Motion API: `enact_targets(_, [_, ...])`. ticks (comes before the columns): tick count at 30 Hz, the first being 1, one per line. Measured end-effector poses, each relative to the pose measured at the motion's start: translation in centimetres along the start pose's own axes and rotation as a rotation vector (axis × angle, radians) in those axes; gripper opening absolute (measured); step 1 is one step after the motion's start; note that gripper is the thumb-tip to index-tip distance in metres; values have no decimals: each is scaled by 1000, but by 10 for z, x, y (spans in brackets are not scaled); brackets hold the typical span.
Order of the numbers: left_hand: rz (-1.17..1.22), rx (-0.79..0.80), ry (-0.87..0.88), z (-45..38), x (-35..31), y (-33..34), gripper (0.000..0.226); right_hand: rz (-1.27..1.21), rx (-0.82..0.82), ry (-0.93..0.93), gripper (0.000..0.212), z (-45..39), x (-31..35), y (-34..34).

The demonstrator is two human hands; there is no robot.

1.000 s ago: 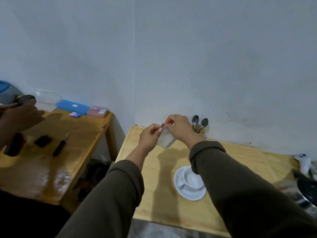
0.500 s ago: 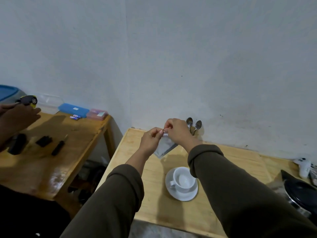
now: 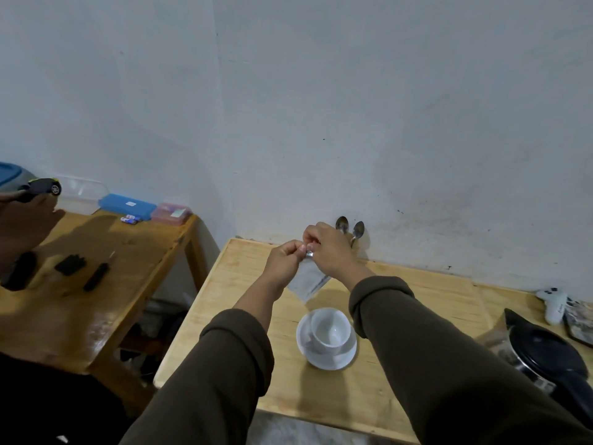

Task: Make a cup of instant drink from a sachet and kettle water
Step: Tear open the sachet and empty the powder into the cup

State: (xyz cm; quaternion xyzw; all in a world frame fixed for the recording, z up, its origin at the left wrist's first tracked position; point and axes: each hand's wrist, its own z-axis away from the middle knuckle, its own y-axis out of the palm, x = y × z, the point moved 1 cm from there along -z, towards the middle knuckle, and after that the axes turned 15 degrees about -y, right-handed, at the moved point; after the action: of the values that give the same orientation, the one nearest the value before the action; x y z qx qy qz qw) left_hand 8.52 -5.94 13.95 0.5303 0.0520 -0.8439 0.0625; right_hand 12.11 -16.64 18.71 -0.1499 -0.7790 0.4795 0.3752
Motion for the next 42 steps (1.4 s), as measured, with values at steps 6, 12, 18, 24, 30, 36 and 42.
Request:
enact_targets(6, [14,-35,-71,0,0,4,38,-27,3,-20,11,4,-4,3])
enact_targets(12, [14,-63,-87,-7,-5,12,37,-115,-18,42,9,9,-10,-5])
enact_targets(18, [185,-183,-152,-19,-7,-1,36,-175,77,14,9,16,-4,-10])
enact_targets(24, [223,-276,-181,-35,2,-16,34,-239,145,50,11,28,-3,-14])
enact_targets(30, [212,-319,-202,-39,10,-17,27,-287,162,104,32,35,-11,-21])
enact_targets(36, [232,-250,-129,-36,11,-11,29,-439,8,307,21,43,-16,-18])
enact_targets(42, [234,4,-106,-20,22,11,34,-473,-162,404,13,58,-26,-10])
